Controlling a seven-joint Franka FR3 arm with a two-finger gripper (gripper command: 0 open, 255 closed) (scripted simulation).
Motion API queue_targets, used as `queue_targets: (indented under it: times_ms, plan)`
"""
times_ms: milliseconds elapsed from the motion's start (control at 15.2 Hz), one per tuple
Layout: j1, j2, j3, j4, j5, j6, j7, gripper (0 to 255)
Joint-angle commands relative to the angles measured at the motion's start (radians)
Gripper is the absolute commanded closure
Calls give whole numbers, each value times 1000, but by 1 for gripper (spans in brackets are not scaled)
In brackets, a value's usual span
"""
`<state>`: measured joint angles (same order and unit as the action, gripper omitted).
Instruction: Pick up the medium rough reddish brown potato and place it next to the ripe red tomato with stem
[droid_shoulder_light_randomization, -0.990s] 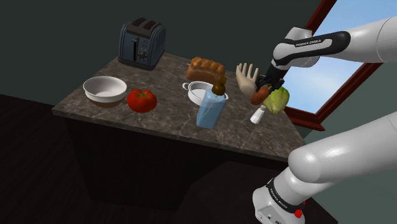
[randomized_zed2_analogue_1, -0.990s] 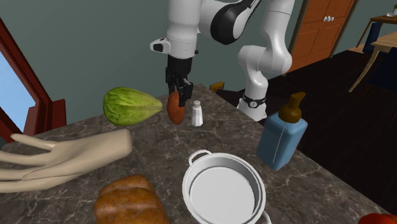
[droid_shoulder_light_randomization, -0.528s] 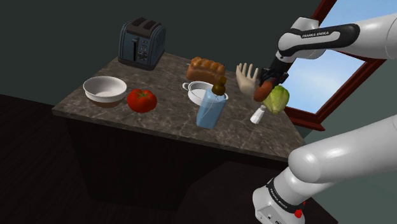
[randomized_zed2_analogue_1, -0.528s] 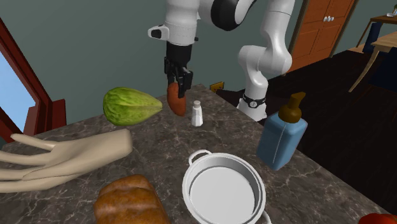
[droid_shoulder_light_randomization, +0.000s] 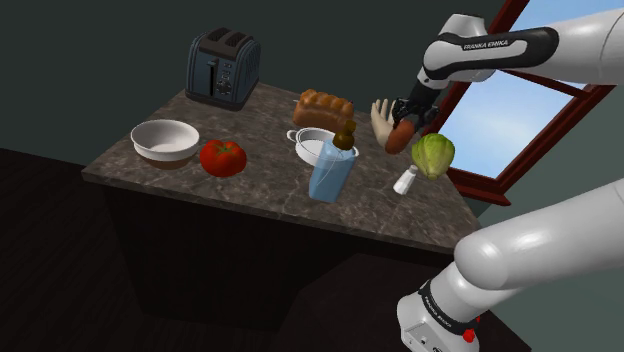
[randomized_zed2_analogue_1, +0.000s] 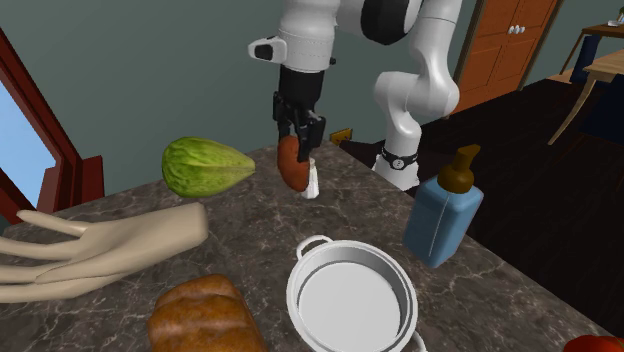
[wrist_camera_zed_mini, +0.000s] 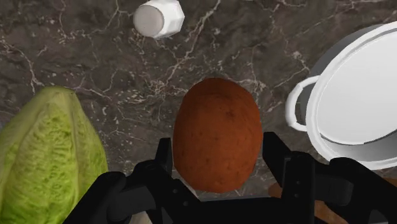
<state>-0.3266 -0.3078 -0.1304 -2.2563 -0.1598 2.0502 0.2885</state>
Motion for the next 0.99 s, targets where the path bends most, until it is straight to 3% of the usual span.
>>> queue_targets:
  times_ms: [0,924]
  plan:
    - [21,7,36,8,7,-8,54,255]
    - [154,205,243,224,26,-66,378,255]
